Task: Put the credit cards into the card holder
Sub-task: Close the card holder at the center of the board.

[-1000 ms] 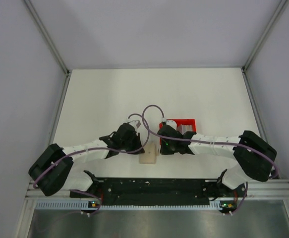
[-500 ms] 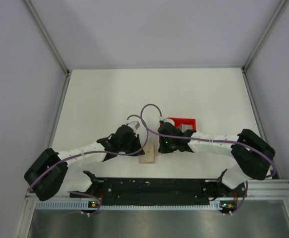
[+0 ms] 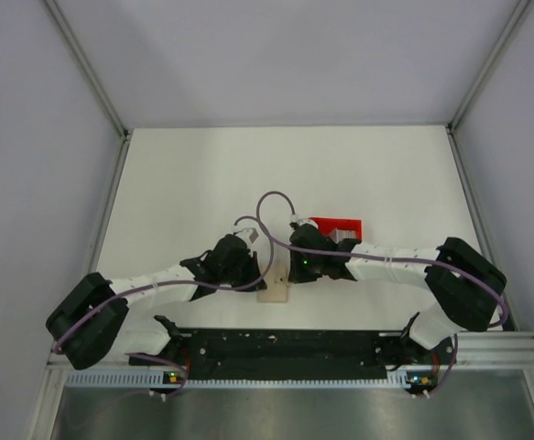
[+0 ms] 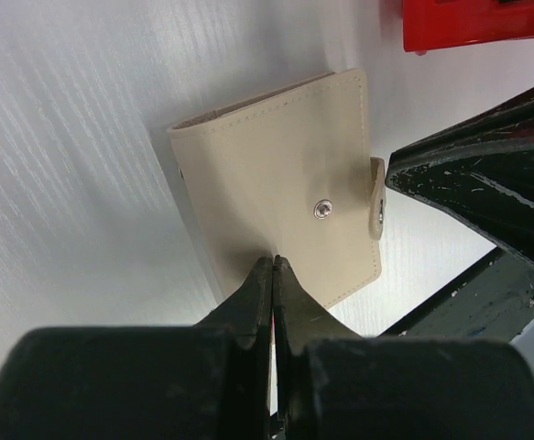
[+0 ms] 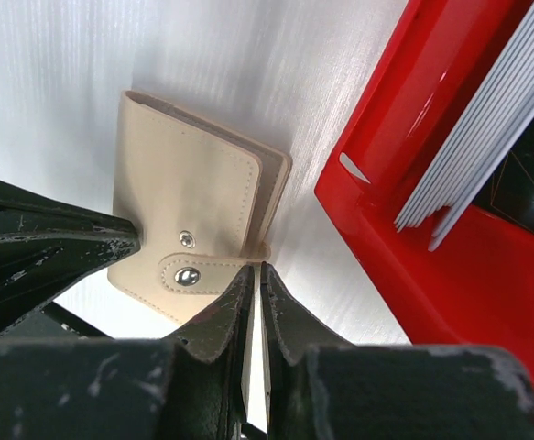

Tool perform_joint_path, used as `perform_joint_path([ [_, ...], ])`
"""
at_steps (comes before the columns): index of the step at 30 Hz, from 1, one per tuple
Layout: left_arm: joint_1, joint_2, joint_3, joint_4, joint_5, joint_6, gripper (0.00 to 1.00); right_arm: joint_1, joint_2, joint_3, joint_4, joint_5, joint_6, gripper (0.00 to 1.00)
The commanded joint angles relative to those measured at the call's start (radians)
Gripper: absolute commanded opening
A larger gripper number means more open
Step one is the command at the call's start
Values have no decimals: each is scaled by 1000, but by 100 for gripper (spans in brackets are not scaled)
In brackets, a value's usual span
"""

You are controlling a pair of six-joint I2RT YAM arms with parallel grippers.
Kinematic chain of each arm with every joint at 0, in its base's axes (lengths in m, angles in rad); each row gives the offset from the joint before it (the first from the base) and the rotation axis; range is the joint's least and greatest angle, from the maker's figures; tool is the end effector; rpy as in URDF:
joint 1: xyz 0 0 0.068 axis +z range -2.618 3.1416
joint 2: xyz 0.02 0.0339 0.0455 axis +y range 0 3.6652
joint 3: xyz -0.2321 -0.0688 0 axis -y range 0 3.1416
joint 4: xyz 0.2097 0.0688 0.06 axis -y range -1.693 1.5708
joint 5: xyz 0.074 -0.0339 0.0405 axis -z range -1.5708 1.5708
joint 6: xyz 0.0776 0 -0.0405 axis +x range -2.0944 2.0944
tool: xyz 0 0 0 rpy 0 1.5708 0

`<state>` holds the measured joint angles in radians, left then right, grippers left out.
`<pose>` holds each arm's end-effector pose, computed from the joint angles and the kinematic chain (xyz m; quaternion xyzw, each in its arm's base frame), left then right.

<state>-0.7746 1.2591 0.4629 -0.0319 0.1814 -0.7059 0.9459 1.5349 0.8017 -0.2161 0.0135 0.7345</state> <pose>0.1618 -0.1779 0.1158 0.0647 0.9263 -0.3061 0.2099 0.1740 0.2394 0.1264 -0.0984 0.9470 0.2234 0.2088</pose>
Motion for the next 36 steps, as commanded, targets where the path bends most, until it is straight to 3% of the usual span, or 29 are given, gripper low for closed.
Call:
perform_joint_path([
  [1, -14, 25, -15, 23, -31, -15, 0, -7, 2, 33, 29, -10, -4, 6],
  [36, -51, 54, 2, 7, -86, -37, 0, -7, 68, 77, 35, -58, -3, 6],
])
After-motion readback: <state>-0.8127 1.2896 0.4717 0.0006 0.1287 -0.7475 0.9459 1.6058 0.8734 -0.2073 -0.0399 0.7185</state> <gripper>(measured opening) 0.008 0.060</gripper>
